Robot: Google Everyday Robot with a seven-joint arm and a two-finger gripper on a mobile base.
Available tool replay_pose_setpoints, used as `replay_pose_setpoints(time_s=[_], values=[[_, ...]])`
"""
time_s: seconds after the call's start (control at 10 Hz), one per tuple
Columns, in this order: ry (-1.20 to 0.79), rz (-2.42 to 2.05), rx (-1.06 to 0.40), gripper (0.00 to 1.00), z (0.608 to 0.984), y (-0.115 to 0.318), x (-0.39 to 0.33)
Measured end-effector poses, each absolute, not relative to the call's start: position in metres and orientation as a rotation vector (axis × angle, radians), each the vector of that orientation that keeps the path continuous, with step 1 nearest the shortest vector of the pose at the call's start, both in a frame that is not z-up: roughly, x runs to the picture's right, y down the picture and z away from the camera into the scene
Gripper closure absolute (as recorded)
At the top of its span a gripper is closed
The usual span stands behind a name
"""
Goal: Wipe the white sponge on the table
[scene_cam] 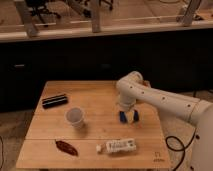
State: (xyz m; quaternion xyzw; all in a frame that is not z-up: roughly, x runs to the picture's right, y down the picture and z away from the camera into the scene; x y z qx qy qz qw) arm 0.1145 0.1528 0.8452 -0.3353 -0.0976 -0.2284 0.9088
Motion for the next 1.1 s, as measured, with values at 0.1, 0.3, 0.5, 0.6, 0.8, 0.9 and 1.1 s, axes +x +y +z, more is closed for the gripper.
replay_pose_setpoints(time_s=[0.1, 0.3, 0.5, 0.6, 0.8, 0.9, 1.1], values=[[-0.204, -0.482, -0.695, 0.2, 0.8459, 0.1534, 0.1149], [-0.211, -0.499, -0.696, 0.2, 0.8466, 0.1531, 0.1144], [-0.215, -0.513, -0.699, 0.2, 0.8481, 0.1533, 0.1144], [-0.218, -0.52, -0.701, 0.2, 0.8486, 0.154, 0.1152], [-0.221, -0.538, -0.706, 0.2, 0.8499, 0.155, 0.1166], [-0.223, -0.545, -0.707, 0.2, 0.8508, 0.1554, 0.1154], [-0.228, -0.565, -0.71, 0.2, 0.8525, 0.1562, 0.1144]])
